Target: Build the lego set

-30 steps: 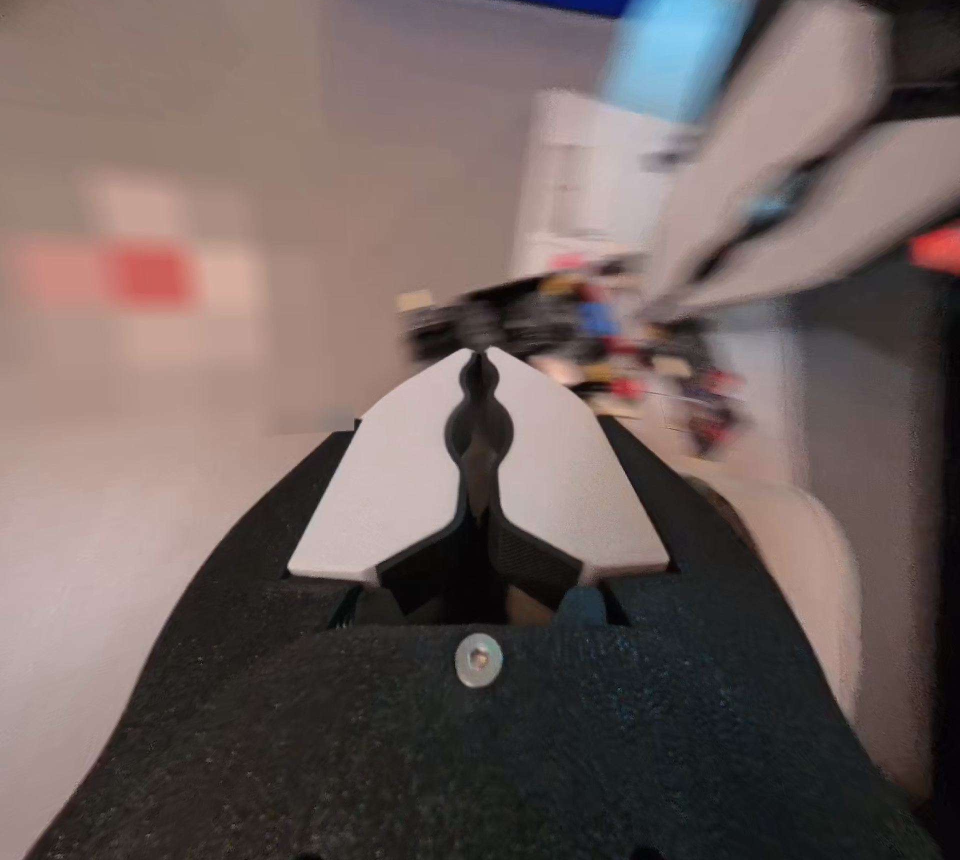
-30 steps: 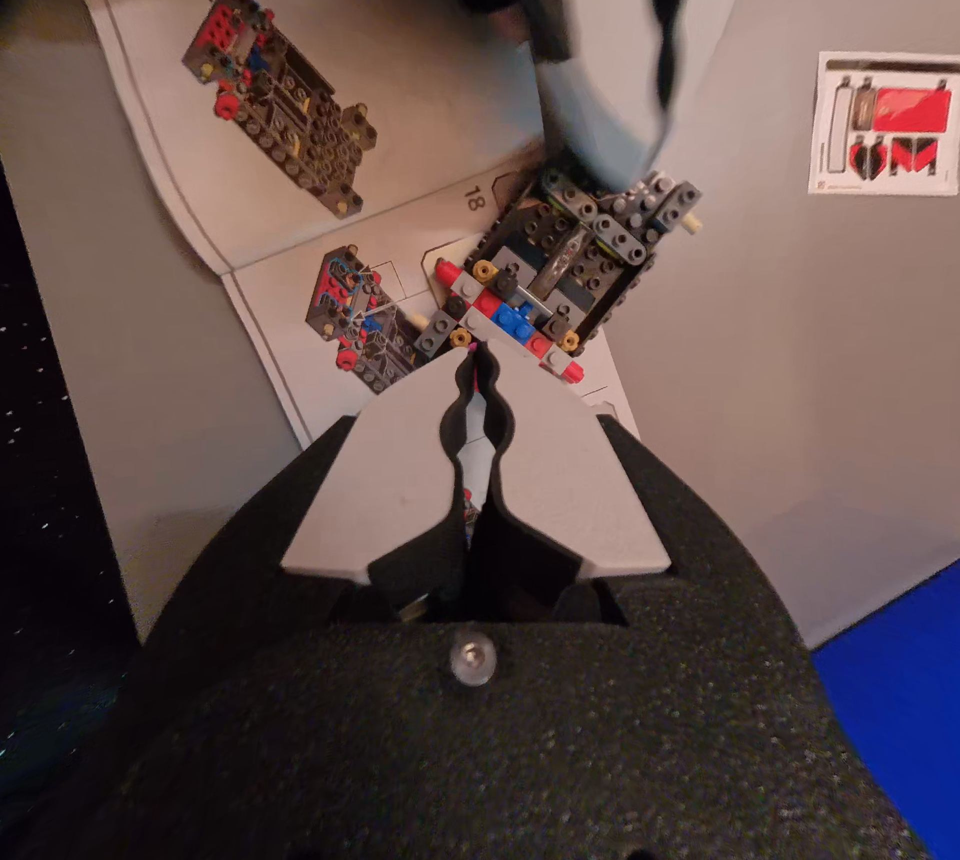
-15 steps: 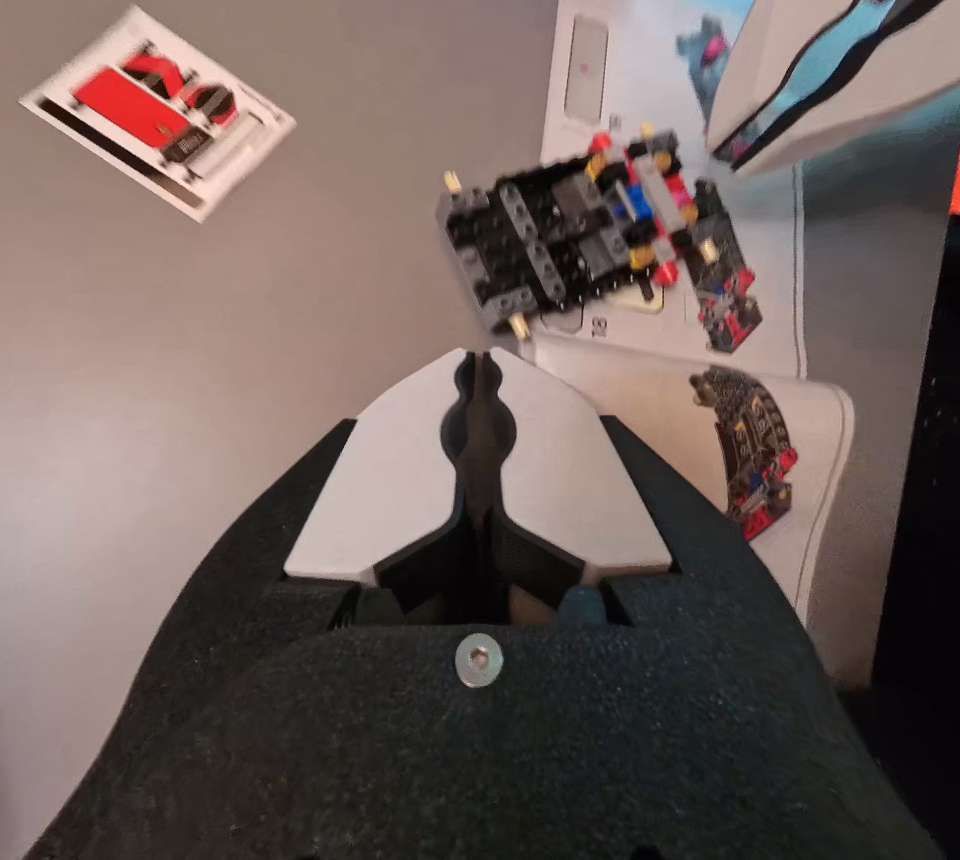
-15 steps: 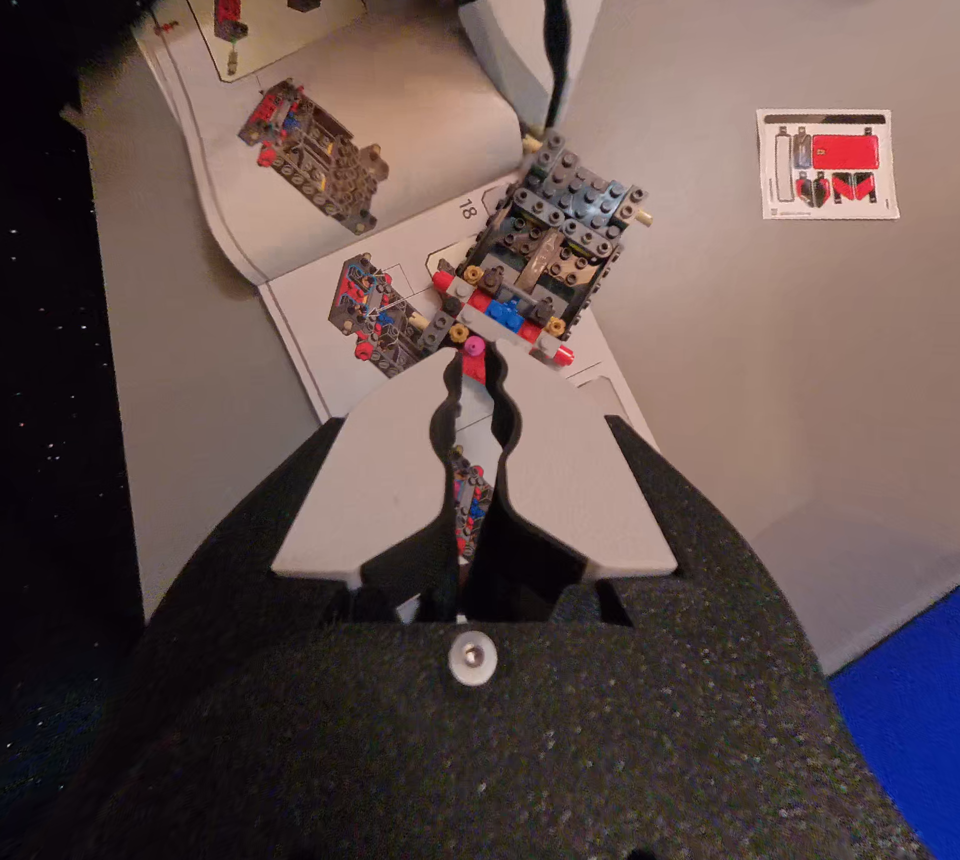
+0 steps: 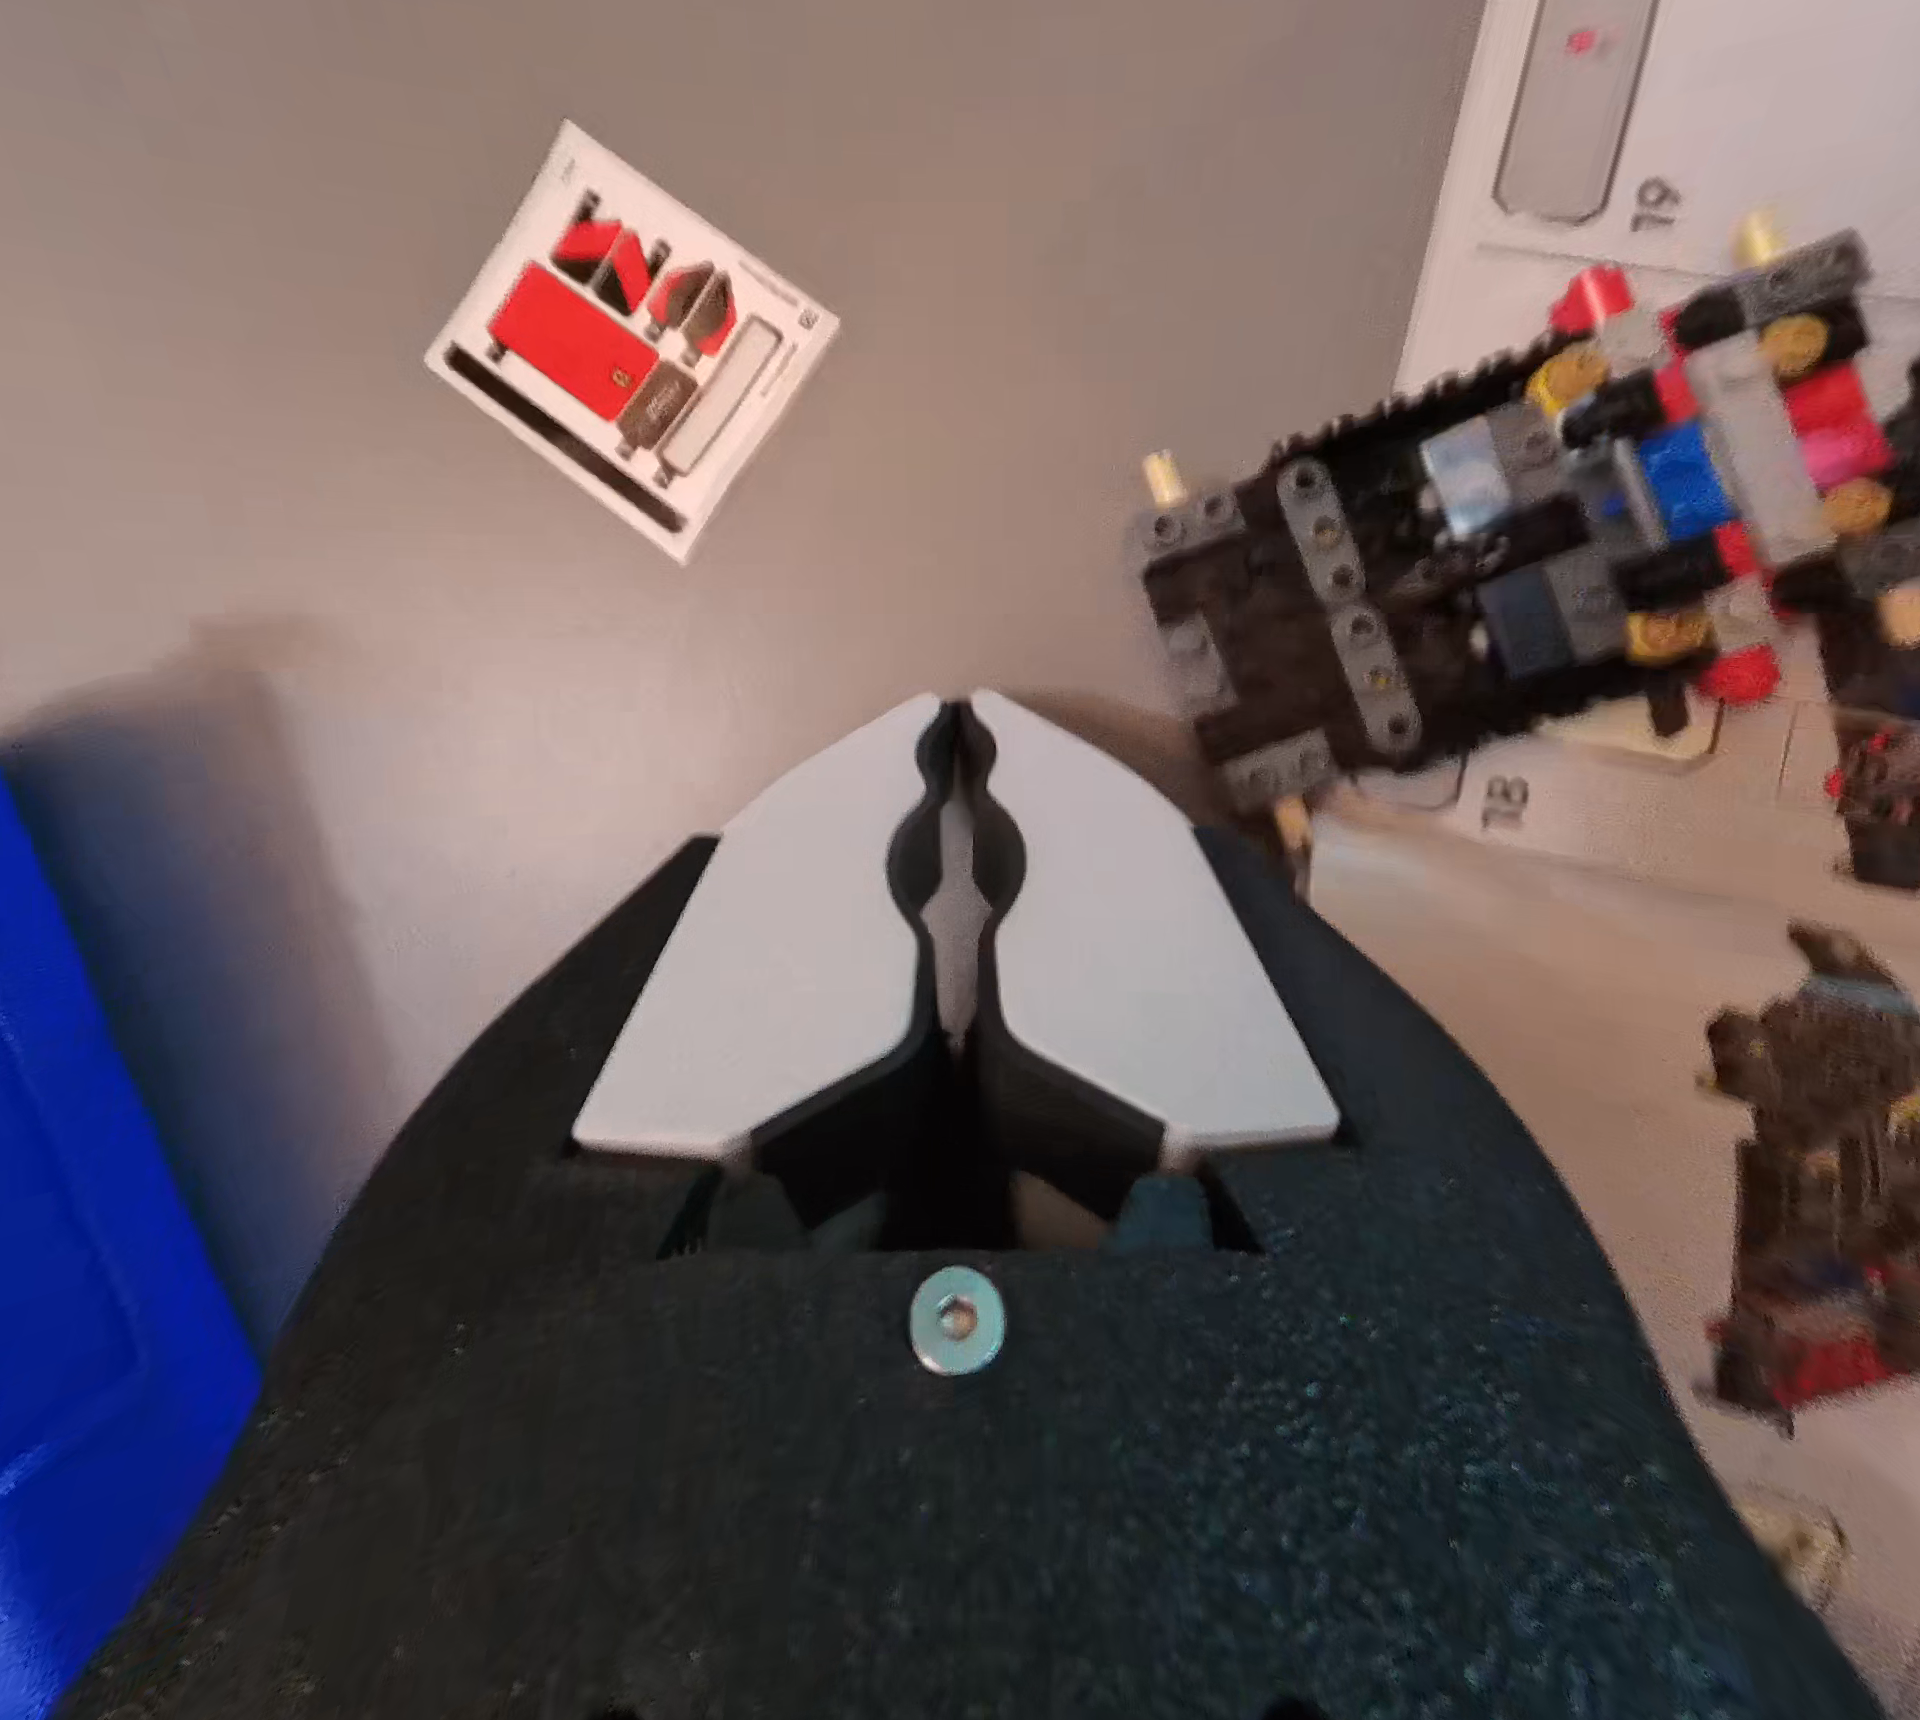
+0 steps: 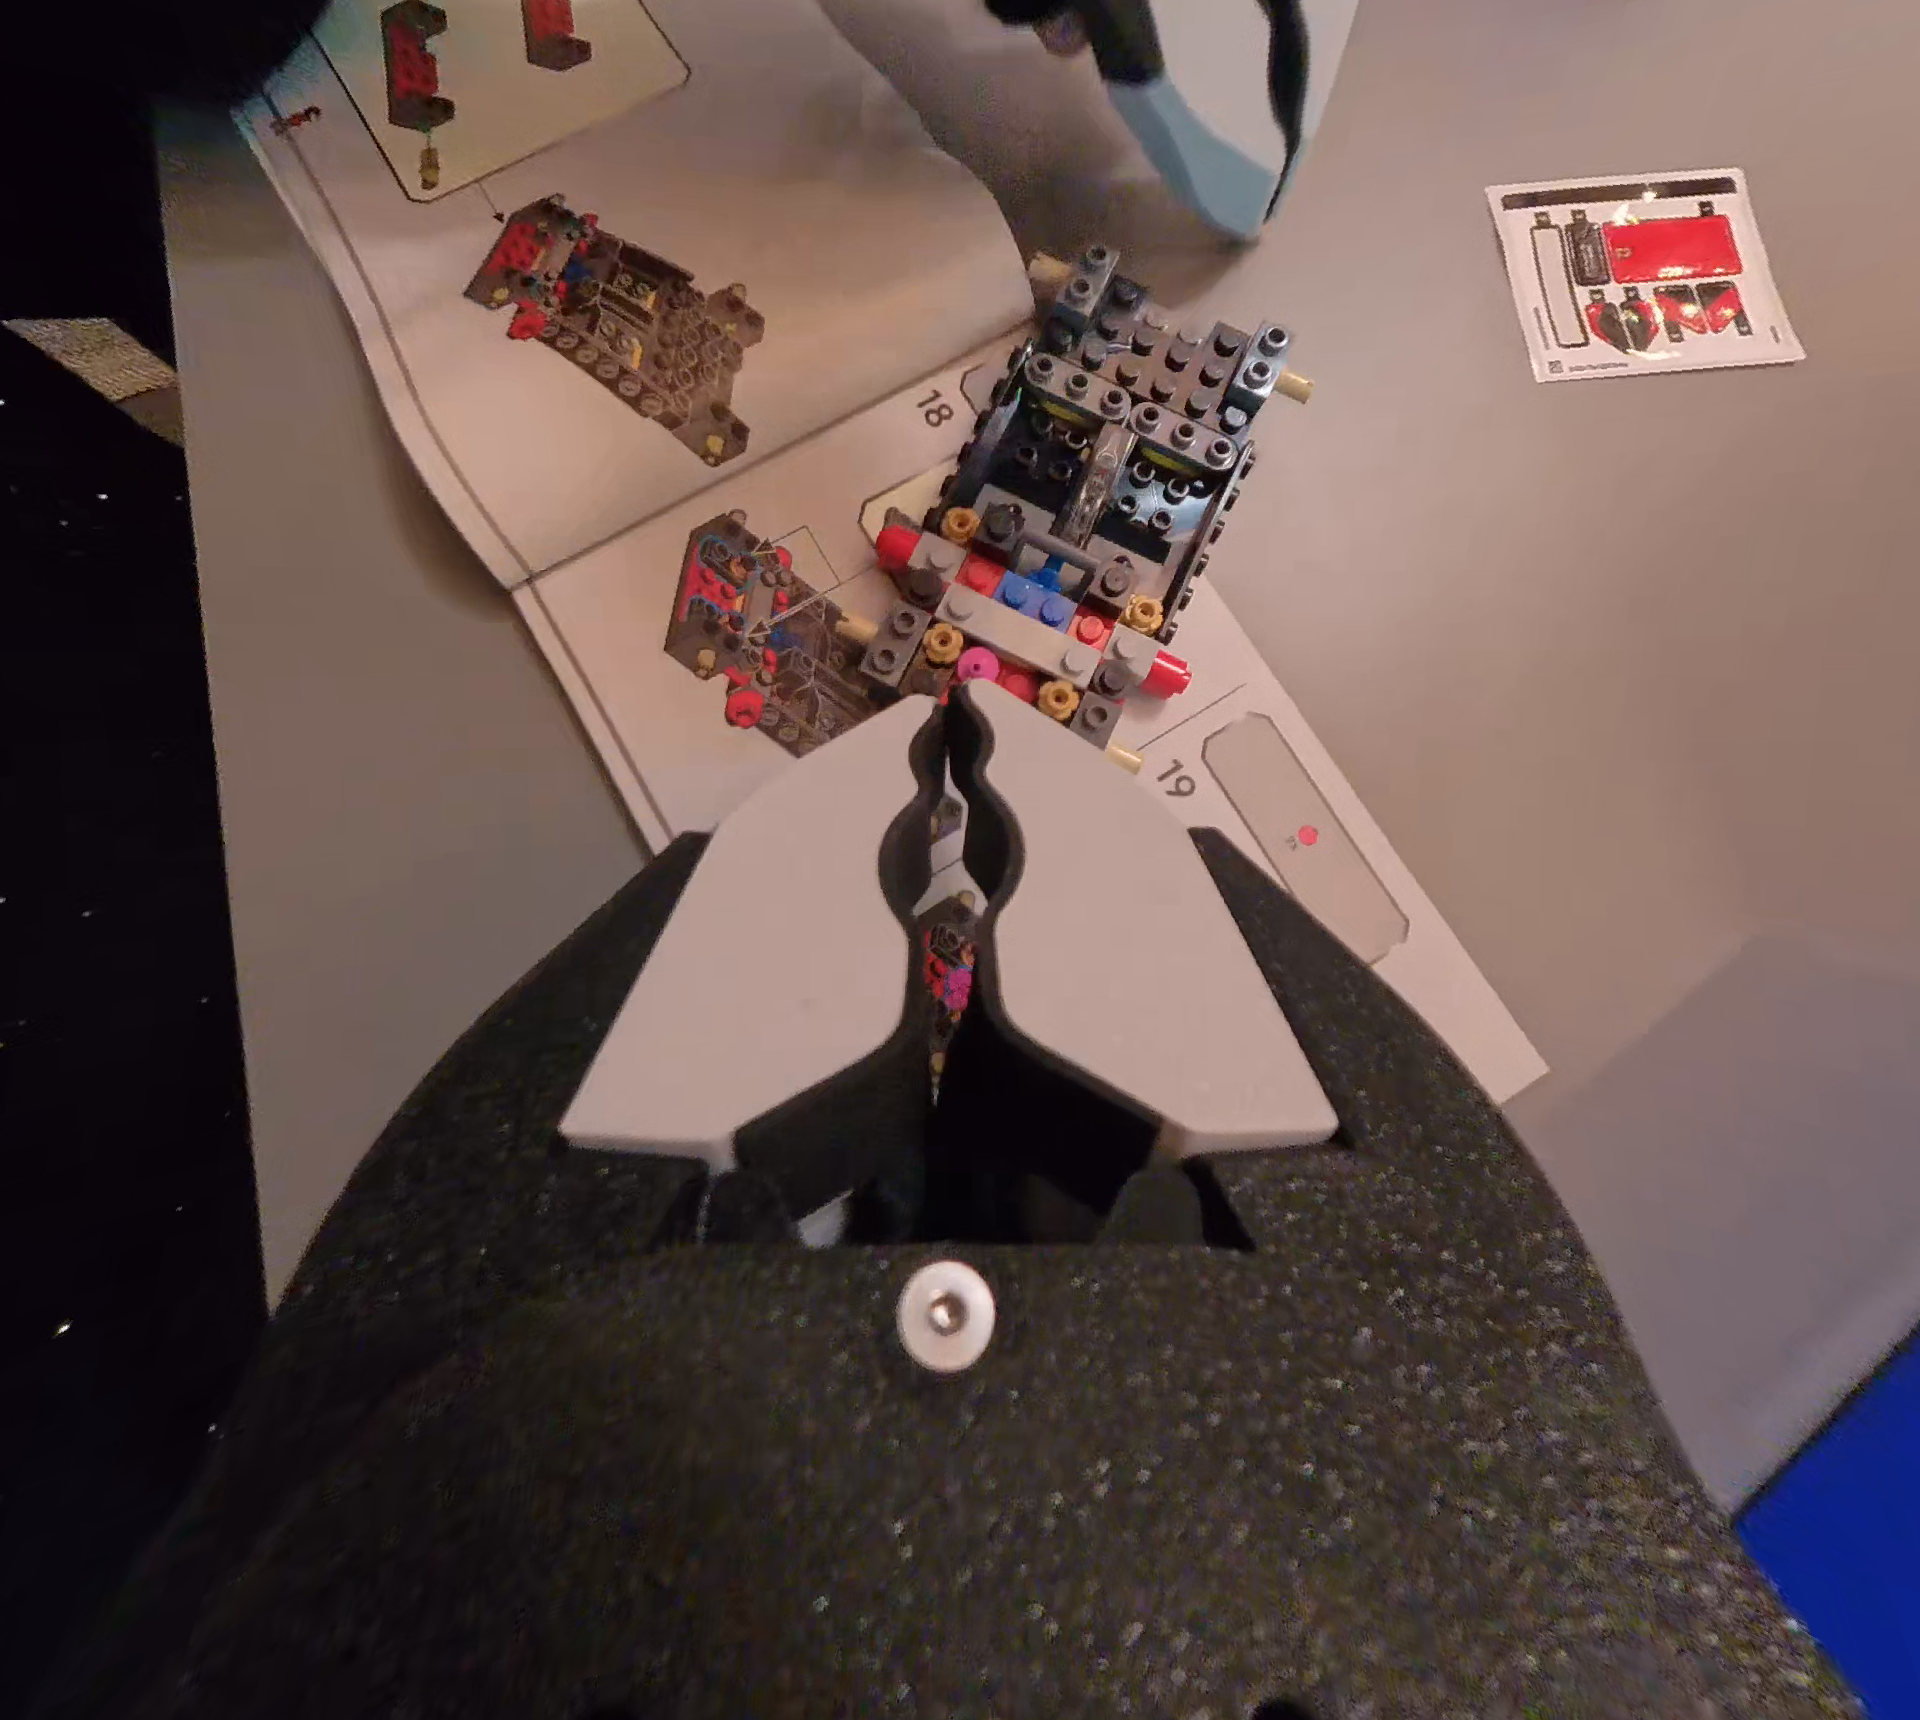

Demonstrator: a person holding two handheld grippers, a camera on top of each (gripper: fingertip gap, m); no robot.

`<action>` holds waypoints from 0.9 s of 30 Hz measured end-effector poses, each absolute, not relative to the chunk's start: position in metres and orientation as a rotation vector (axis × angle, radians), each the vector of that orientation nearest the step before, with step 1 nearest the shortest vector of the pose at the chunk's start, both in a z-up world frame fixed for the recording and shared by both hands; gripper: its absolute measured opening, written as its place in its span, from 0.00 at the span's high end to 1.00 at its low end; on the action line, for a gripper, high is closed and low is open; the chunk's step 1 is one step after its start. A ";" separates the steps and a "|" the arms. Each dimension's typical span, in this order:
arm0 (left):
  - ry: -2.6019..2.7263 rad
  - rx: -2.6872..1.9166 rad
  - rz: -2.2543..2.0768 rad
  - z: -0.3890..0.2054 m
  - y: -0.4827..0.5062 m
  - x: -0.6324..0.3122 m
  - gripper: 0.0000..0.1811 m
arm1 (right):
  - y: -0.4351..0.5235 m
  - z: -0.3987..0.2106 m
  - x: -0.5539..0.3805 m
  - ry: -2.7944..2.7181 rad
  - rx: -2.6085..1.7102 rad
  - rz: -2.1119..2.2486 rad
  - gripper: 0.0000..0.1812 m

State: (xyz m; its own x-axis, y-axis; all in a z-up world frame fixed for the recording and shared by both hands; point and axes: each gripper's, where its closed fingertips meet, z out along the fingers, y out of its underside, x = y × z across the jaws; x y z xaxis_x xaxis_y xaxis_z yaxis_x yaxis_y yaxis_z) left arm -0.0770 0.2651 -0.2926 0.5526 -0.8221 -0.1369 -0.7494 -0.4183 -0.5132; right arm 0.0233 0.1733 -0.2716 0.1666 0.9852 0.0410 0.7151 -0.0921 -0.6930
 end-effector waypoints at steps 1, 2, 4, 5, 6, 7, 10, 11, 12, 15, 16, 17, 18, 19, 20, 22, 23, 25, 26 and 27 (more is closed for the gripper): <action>1.245 -2.233 -0.244 -0.289 0.265 -0.069 1.00 | 0.174 -0.272 0.022 -1.616 -1.871 0.600 1.00; 1.262 -2.233 -0.328 -0.289 0.259 -0.062 1.00 | 0.174 -0.274 0.022 -1.637 -1.872 0.593 1.00; 1.267 -2.244 -0.379 -0.292 0.254 -0.055 1.00 | 0.175 -0.275 0.021 -1.686 -1.866 0.563 1.00; 1.273 -2.237 -0.373 -0.292 0.253 -0.054 1.00 | 0.174 -0.275 0.020 -1.718 -1.854 0.558 1.00; 1.282 -2.230 -0.368 -0.292 0.253 -0.053 1.00 | 0.175 -0.275 0.019 -1.742 -1.846 0.541 1.00; 1.291 -2.222 -0.370 -0.292 0.253 -0.052 1.00 | 0.176 -0.276 0.019 -1.768 -1.841 0.521 1.00; 1.293 -2.211 -0.374 -0.292 0.253 -0.050 1.00 | 0.176 -0.278 0.019 -1.861 -1.846 0.488 1.00; 1.297 -2.206 -0.376 -0.292 0.253 -0.050 1.00 | 0.176 -0.278 0.019 -1.889 -1.847 0.481 1.00; 1.302 -2.202 -0.376 -0.292 0.253 -0.050 1.00 | 0.177 -0.279 0.019 -1.916 -1.849 0.471 1.00; 1.305 -2.189 -0.399 -0.292 0.252 -0.047 1.00 | 0.179 -0.282 0.024 -2.022 -1.882 0.408 1.00; 1.302 -2.185 -0.410 -0.292 0.252 -0.046 1.00 | 0.178 -0.282 0.023 -2.056 -1.875 0.406 1.00; 1.291 -2.190 -0.429 -0.292 0.252 -0.045 1.00 | 0.177 -0.280 0.021 -2.088 -1.861 0.401 1.00; 1.279 -2.194 -0.448 -0.292 0.252 -0.044 1.00 | 0.177 -0.279 0.021 -2.111 -1.852 0.393 1.00; 1.275 -2.189 -0.462 -0.292 0.252 -0.044 1.00 | 0.178 -0.278 0.022 -2.125 -1.850 0.374 1.00; 1.273 -2.181 -0.470 -0.292 0.252 -0.044 1.00 | 0.179 -0.277 0.024 -2.141 -1.849 0.353 1.00; 1.267 -2.171 -0.480 -0.292 0.252 -0.044 1.00 | 0.176 -0.275 0.027 -2.169 -1.828 0.372 1.00; 1.269 -2.168 -0.478 -0.292 0.252 -0.044 1.00 | 0.173 -0.274 0.027 -2.181 -1.804 0.409 1.00; 1.281 -2.162 -0.463 -0.292 0.252 -0.044 1.00 | 0.171 -0.273 0.023 -2.181 -1.769 0.465 1.00; 1.287 -2.162 -0.453 -0.292 0.252 -0.044 1.00 | 0.171 -0.274 0.022 -2.184 -1.772 0.471 1.00; 1.291 -2.161 -0.443 -0.292 0.252 -0.044 1.00 | 0.172 -0.276 0.023 -2.194 -1.777 0.467 1.00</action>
